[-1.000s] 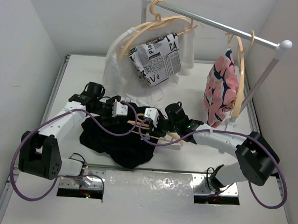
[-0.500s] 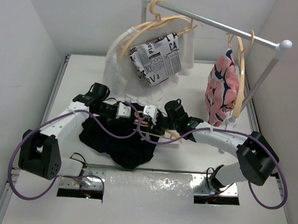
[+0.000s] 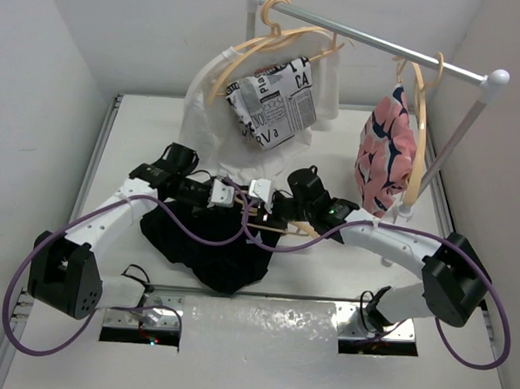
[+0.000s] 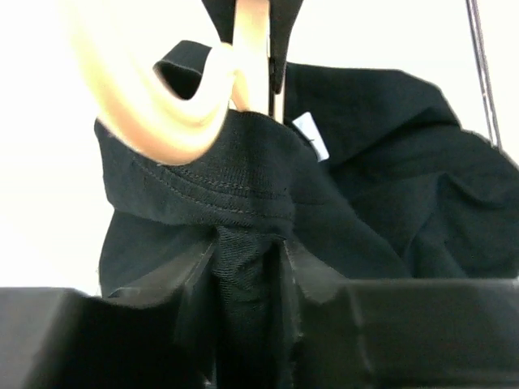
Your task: Place the t-shirt on the hanger
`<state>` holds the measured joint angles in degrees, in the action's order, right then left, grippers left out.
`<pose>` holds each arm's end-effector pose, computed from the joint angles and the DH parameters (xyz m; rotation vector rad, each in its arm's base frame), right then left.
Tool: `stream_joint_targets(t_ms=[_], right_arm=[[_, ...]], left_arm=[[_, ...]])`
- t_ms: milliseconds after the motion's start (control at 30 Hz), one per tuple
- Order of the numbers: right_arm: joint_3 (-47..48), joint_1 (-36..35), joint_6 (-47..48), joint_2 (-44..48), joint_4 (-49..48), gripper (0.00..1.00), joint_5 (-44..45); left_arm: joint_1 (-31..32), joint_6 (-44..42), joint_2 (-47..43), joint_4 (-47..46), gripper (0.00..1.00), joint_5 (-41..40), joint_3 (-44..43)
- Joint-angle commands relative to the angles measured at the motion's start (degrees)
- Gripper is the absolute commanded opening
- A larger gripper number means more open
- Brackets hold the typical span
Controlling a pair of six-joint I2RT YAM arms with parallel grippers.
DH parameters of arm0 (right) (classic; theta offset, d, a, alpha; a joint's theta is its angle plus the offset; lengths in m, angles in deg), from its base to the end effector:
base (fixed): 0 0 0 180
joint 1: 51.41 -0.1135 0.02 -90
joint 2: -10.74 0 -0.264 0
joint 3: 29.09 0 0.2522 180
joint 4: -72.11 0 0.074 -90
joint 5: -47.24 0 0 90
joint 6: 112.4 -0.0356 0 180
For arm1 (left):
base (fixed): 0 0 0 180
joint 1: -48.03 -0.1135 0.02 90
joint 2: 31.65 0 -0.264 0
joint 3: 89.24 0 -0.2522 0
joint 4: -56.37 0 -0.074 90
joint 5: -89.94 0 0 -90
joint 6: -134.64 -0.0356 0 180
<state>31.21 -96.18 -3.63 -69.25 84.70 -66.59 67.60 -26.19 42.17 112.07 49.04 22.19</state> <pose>0.2040 0.2227 0.2316 -1.3436 1.6950 0.7081 0.2217 -0.1074 0.2589 1.7832 1.3958 -0.6741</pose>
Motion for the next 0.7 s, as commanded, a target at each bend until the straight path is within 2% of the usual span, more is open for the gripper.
stream_joint_targets(t_ms=[0,33,167,300,333,400,433,467,567,667], right_arm=[[3.99,-0.23,1.45,2.55,-3.84,0.00,-1.83],[4.17,-0.23,1.45,2.47,-3.67,0.00,-1.92],[4.52,-0.14,-1.09,2.29,-4.01,0.02,1.84],[7.06,-0.23,-6.97,2.29,-4.37,0.43,11.34],[7.50,-0.23,-9.42,2.46,-4.11,0.65,12.92],[7.95,-0.14,-12.07,4.04,-3.75,0.80,17.23],[7.77,-0.14,-14.35,4.74,-3.75,0.96,18.72],[6.99,-0.14,-15.50,5.80,-4.10,0.99,20.39],[5.49,-0.14,-20.94,10.01,-4.28,0.99,27.77],[3.47,-0.14,-25.96,14.50,-3.58,0.99,35.25]], left_arm=[[0.38,3.39,-1.40,-0.35,0.11,0.65,-0.21],[0.38,5.76,-1.66,-3.41,0.00,0.38,-0.04],[0.29,12.63,-3.33,-8.26,0.00,-3.47,0.58],[-0.67,20.97,-4.91,-10.81,0.00,-8.66,0.05],[-1.20,21.95,-5.35,-11.25,0.00,-10.15,0.49],[-1.47,24.76,-6.14,-11.61,0.00,-11.39,0.75],[-1.64,26.16,-6.58,-11.87,0.00,-12.61,0.75],[-1.73,28.70,-6.85,-12.22,0.00,-13.06,0.75],[-1.82,33.10,-8.08,-12.93,0.00,-14.56,0.58],[-1.91,34.70,-8.96,-13.10,0.00,-14.04,0.40]])
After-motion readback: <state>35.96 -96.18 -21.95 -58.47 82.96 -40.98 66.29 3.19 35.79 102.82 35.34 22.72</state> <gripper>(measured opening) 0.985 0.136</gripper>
